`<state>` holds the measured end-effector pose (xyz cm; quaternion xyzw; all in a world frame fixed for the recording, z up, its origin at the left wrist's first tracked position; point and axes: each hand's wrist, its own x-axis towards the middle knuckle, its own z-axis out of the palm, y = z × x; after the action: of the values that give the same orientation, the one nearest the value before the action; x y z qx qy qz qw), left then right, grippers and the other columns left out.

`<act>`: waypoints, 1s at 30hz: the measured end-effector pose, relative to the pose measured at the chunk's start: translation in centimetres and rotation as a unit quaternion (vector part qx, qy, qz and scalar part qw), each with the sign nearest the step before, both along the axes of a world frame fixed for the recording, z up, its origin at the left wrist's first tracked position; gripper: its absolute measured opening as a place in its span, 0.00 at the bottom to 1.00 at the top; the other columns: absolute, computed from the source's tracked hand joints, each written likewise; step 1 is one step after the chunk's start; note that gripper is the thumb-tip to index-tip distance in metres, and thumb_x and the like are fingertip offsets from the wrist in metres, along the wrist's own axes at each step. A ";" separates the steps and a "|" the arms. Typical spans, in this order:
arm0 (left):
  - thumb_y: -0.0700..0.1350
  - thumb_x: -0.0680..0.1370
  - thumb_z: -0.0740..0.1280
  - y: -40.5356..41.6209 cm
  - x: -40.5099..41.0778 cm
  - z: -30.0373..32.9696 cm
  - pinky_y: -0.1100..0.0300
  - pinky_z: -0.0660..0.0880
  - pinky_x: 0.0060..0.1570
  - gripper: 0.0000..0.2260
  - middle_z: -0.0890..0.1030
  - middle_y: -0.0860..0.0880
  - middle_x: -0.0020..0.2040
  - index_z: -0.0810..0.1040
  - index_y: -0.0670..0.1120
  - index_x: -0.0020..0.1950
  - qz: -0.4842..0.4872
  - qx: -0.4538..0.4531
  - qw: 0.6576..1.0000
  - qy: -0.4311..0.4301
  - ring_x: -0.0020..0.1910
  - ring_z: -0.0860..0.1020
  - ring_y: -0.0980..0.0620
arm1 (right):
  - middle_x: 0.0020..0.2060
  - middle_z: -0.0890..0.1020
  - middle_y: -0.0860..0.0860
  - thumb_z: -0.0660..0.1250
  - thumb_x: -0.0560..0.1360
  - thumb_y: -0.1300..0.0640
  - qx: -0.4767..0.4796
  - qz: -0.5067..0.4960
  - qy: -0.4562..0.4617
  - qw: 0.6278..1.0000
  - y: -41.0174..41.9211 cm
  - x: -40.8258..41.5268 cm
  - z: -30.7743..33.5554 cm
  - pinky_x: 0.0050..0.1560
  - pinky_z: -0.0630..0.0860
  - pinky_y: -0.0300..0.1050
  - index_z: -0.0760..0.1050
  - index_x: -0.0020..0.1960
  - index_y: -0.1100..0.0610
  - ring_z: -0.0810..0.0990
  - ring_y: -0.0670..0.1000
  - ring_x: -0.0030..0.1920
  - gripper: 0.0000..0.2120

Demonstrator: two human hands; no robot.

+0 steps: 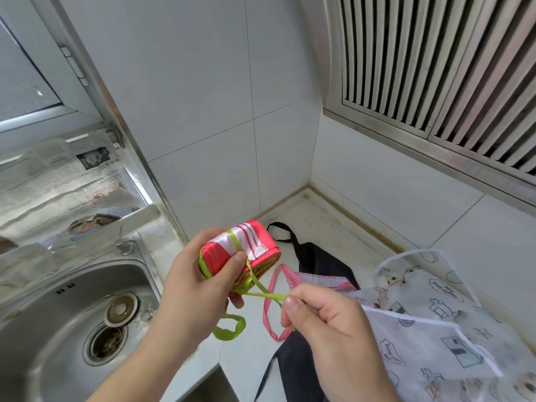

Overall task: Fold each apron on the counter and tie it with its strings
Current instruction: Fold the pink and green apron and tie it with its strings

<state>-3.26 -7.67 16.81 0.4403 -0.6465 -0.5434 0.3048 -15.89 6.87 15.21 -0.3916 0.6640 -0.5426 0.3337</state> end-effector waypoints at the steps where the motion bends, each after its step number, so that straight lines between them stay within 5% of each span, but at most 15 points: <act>1: 0.46 0.78 0.74 -0.1 0.1 0.0 0.58 0.78 0.26 0.10 0.85 0.46 0.40 0.80 0.57 0.56 -0.007 -0.012 1.000 -0.012 0.30 0.83 0.42 | 0.27 0.70 0.57 0.66 0.81 0.49 0.006 -0.007 0.006 1.000 0.0 -0.3 -0.1 0.34 0.63 0.43 0.79 0.38 0.53 0.67 0.48 0.30 0.15; 4: 0.45 0.78 0.75 -0.5 0.5 0.0 0.61 0.77 0.27 0.10 0.85 0.47 0.40 0.80 0.56 0.57 -0.012 0.002 1.000 -0.023 0.30 0.83 0.42 | 0.25 0.69 0.52 0.67 0.81 0.56 0.022 -0.038 0.062 0.997 0.0 -1.6 -0.2 0.32 0.62 0.41 0.80 0.40 0.53 0.65 0.45 0.28 0.12; 9: 0.45 0.77 0.76 -0.4 0.9 -0.1 0.56 0.77 0.29 0.10 0.85 0.44 0.39 0.82 0.57 0.55 -0.052 0.062 0.996 -0.044 0.29 0.83 0.42 | 0.29 0.77 0.50 0.68 0.81 0.53 -0.008 -0.057 0.114 0.992 -0.1 -1.8 0.2 0.33 0.71 0.46 0.81 0.42 0.52 0.74 0.48 0.31 0.09; 14: 0.42 0.78 0.76 0.5 0.9 0.1 0.54 0.76 0.29 0.11 0.84 0.43 0.39 0.83 0.55 0.56 -0.209 0.083 0.972 -0.065 0.29 0.80 0.44 | 0.39 0.80 0.46 0.75 0.76 0.58 -0.038 -0.102 0.205 0.973 -1.3 -2.3 1.0 0.38 0.77 0.42 0.81 0.38 0.50 0.81 0.51 0.43 0.09; 20: 0.48 0.76 0.76 1.0 1.2 0.7 0.45 0.78 0.37 0.16 0.85 0.41 0.45 0.81 0.51 0.63 -0.260 0.137 0.955 -0.032 0.35 0.81 0.41 | 0.43 0.79 0.44 0.78 0.73 0.60 -0.038 -0.070 0.184 0.980 -2.2 -3.0 1.2 0.42 0.78 0.41 0.82 0.38 0.50 0.82 0.50 0.45 0.09; 26: 0.50 0.77 0.78 1.7 1.1 1.1 0.51 0.78 0.34 0.13 0.85 0.41 0.44 0.81 0.52 0.59 -0.270 0.156 0.950 -0.037 0.33 0.81 0.42 | 0.43 0.80 0.44 0.76 0.75 0.58 -0.020 -0.045 0.202 0.978 -2.5 -3.1 0.9 0.44 0.80 0.44 0.81 0.40 0.49 0.82 0.48 0.46 0.08; 28: 0.47 0.76 0.76 1.9 0.8 1.0 0.56 0.76 0.28 0.07 0.85 0.41 0.40 0.83 0.53 0.53 -0.231 0.128 0.964 -0.026 0.30 0.80 0.44 | 0.45 0.82 0.44 0.74 0.77 0.54 -0.025 -0.093 0.148 0.984 -2.5 -2.6 0.1 0.48 0.82 0.46 0.80 0.45 0.48 0.83 0.47 0.48 0.04; 30: 0.47 0.76 0.76 2.0 0.5 0.9 0.57 0.71 0.27 0.06 0.84 0.40 0.37 0.83 0.53 0.52 -0.177 0.111 0.978 0.005 0.28 0.79 0.41 | 0.48 0.84 0.45 0.72 0.78 0.46 -0.027 -0.161 -0.010 0.986 -1.9 -2.0 -0.6 0.54 0.83 0.53 0.78 0.53 0.45 0.85 0.48 0.50 0.06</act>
<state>-2.80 -5.72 17.73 0.3474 -0.6480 -0.6595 0.1566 -17.88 4.95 14.65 -0.2829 0.7002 -0.6111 0.2374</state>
